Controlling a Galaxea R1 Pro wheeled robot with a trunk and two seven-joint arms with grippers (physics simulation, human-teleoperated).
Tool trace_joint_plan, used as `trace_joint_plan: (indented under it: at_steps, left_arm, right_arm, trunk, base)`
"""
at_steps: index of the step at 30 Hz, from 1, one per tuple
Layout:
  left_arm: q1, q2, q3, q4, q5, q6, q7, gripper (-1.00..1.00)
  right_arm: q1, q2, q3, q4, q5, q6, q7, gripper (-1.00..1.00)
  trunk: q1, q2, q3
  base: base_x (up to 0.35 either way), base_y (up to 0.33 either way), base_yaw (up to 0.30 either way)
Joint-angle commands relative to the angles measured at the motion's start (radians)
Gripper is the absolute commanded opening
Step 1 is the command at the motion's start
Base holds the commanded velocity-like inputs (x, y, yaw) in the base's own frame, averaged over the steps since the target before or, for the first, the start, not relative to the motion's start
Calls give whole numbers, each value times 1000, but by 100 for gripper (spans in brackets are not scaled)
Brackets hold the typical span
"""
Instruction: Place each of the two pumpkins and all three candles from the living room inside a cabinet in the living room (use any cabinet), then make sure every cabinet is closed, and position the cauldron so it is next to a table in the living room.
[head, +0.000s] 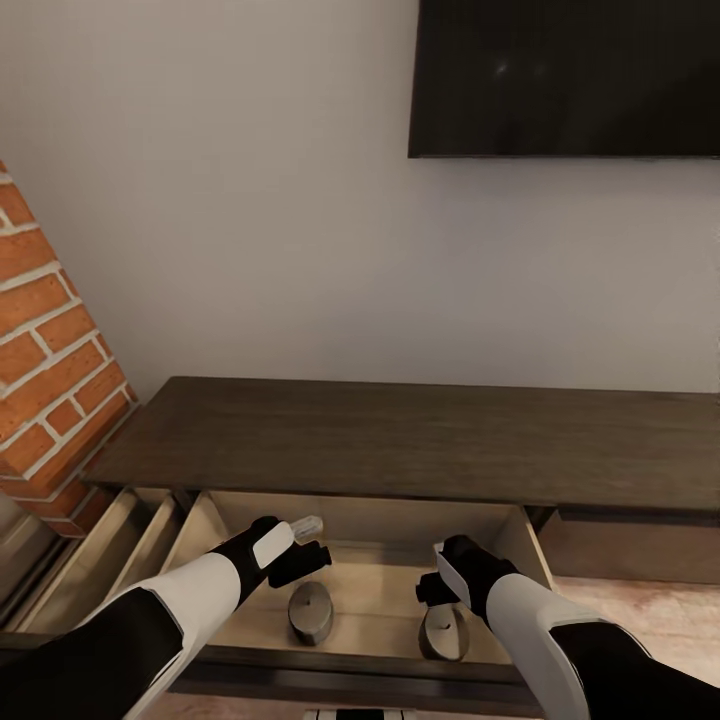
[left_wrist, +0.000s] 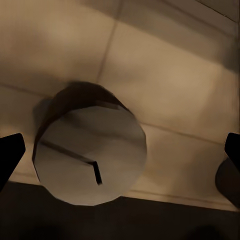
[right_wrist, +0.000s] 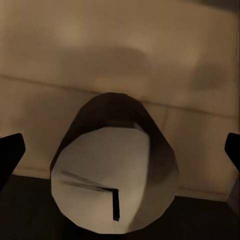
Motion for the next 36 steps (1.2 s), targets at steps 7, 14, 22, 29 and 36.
trace_joint_plan:
  at_steps: [7, 14, 22, 29, 36]
  left_arm:
    - [0, 1, 0, 2, 0, 0, 0, 100]
    - [0, 1, 0, 2, -1, 0, 0, 100]
    - [0, 0, 0, 3, -1, 0, 0, 100]
    - [0, 0, 0, 3, -1, 0, 0, 100]
    - [0, 0, 0, 2, -1, 3, 0, 100]
  right_arm:
    - [0, 0, 0, -1, 0, -1, 2, 100]
    - [0, 1, 1, 0, 0, -2, 4, 100]
    - [0, 0, 1, -1, 0, -2, 4, 100]
    - [0, 1, 1, 0, 0, -1, 5, 100]
    - [0, 0, 1, -1, 1, 0, 10, 100]
  trunk:
    - [-3, 2, 27]
    - [-8, 8, 54]
    - [-39, 64, 79]
    - [-66, 113, 101]
    - [-93, 162, 123]
  base:
    - [0, 0, 0]
    - [0, 0, 0]
    - [0, 0, 0]
    - [0, 0, 0]
    - [0, 0, 0]
